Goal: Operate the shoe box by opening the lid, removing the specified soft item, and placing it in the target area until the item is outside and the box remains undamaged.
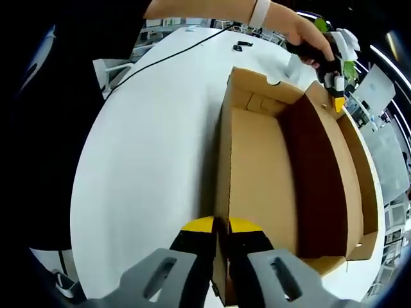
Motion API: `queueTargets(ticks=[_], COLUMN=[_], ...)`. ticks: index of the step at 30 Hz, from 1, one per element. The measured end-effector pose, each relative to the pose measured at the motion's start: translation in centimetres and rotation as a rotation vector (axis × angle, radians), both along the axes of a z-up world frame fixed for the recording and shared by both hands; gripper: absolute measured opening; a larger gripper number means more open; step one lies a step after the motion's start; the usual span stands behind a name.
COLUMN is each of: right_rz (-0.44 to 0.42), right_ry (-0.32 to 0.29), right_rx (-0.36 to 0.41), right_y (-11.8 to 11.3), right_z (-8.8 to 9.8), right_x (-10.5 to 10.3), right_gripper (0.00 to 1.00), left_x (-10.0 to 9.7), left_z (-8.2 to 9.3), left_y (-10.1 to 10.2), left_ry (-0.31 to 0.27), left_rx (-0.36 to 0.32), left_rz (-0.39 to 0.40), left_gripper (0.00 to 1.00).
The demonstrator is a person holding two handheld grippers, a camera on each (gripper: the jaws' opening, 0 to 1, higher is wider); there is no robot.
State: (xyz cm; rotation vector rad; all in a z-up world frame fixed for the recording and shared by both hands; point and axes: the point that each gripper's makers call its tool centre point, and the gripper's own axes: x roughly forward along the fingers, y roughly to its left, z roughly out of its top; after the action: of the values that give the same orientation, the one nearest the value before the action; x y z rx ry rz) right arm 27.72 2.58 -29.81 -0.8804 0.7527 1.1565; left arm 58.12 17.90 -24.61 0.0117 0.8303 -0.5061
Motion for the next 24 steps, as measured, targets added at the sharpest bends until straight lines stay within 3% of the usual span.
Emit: queueTargets(ticks=[3, 5, 9, 19, 24], right_rz=[0.000, 0.000, 0.002, -0.009, -0.010], right_ry=[0.001, 0.001, 0.005, 0.019, 0.025], right_rx=[-0.001, -0.001, -0.001, 0.004, 0.009], right_y=[0.0, 0.0, 0.1, 0.4, 0.6], right_z=[-0.1, -0.1, -0.2, -0.2, -0.3], right_x=[-0.1, -0.1, -0.1, -0.3, -0.4], right_gripper=[0.04, 0.04, 0.04, 0.03, 0.02], left_x=[-0.9, -0.4, -0.2, -2.2, -2.9], left_z=[0.2, 1.0, 2.2, 5.2, 6.7], left_y=[0.0, 0.2, 0.4, 1.4, 1.8], left_ry=[-0.036, -0.068, -0.156, -0.344, -0.441], left_rx=[0.029, 0.032, 0.020, -0.035, -0.021], left_rz=[-0.009, -0.009, -0.008, 0.028, 0.026], left_gripper=[0.07, 0.07, 0.06, 0.06, 0.05])
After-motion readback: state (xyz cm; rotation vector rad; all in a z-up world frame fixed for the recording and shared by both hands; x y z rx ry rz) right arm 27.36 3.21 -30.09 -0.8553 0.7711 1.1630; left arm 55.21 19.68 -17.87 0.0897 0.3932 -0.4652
